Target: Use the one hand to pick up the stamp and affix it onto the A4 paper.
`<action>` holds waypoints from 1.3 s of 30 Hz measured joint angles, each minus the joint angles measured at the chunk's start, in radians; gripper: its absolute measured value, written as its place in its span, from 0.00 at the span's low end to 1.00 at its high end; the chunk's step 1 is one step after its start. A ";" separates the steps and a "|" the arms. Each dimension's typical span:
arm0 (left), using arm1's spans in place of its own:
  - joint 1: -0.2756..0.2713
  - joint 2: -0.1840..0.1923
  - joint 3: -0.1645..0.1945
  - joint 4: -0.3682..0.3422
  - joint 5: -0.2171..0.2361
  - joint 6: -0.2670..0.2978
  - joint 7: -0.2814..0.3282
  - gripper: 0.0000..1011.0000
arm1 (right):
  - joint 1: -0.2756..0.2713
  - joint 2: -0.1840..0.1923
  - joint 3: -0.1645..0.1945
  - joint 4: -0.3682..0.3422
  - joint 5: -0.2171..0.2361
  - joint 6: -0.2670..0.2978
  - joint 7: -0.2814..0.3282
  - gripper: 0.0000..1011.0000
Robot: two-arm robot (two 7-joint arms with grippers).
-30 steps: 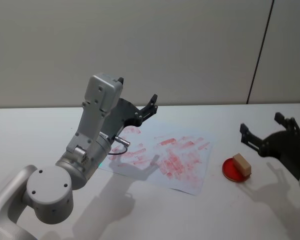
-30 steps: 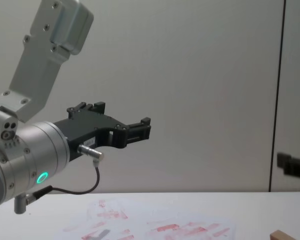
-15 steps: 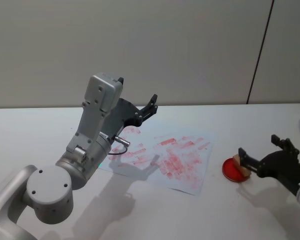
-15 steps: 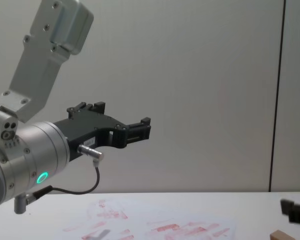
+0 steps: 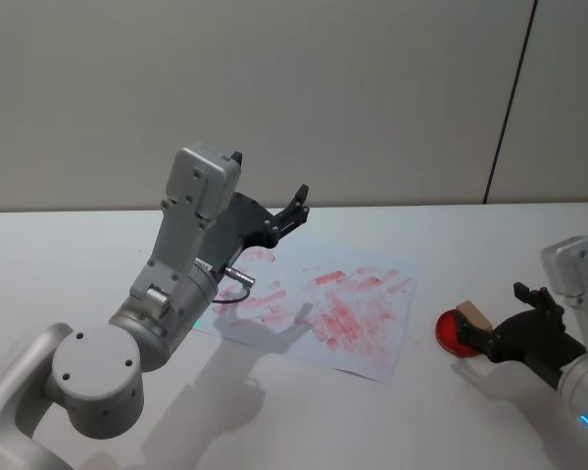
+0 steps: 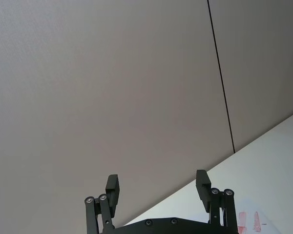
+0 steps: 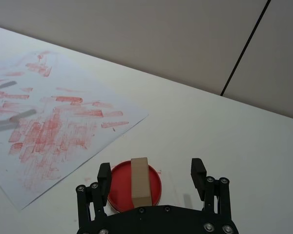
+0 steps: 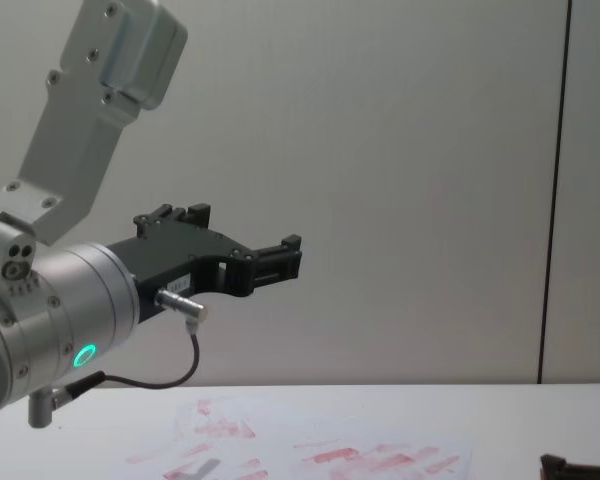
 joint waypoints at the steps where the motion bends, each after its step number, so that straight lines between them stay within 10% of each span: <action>1: 0.000 0.000 0.000 0.000 0.000 0.000 0.000 0.99 | 0.000 0.000 0.000 0.000 0.000 0.000 0.000 0.99; 26: 0.000 0.000 0.000 0.000 0.000 0.000 0.000 0.99 | 0.069 -0.062 -0.036 0.122 -0.095 0.012 0.030 0.98; 39: 0.000 0.000 0.000 0.000 0.000 0.000 0.000 0.99 | 0.081 -0.074 -0.043 0.143 -0.111 0.010 0.036 0.64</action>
